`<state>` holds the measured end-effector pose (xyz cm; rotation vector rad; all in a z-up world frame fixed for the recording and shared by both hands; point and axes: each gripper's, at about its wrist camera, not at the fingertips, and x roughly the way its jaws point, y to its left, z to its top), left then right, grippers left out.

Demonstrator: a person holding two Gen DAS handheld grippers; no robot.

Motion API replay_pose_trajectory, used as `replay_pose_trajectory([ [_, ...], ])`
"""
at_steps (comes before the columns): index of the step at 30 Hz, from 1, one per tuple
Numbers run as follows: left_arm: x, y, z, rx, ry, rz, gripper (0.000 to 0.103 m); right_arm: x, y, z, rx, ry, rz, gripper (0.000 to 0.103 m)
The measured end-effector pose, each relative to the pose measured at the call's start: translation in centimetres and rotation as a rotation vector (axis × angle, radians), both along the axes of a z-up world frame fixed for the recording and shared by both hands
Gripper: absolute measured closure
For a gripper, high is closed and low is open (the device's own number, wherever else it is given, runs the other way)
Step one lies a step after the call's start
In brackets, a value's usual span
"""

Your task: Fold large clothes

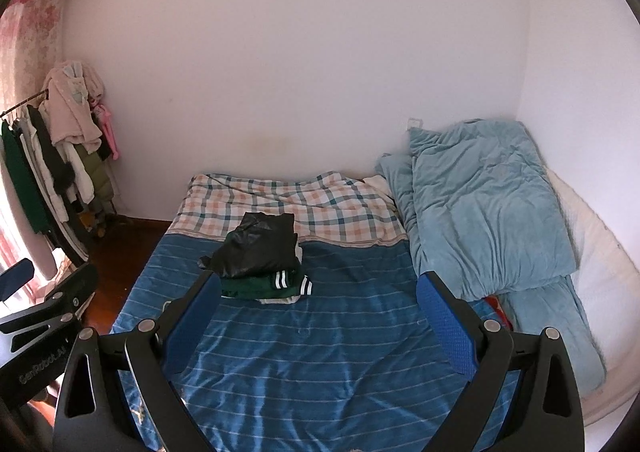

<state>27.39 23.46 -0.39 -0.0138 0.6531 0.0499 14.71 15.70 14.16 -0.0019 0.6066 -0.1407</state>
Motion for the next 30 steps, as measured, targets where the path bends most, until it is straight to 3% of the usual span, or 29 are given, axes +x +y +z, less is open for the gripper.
replay_pose_trajectory([
  [30, 0.8, 0.5, 0.6, 0.002, -0.009, 0.047, 0.009, 2.8, 1.8, -0.3, -0.005, 0.012, 0.05, 0.004],
])
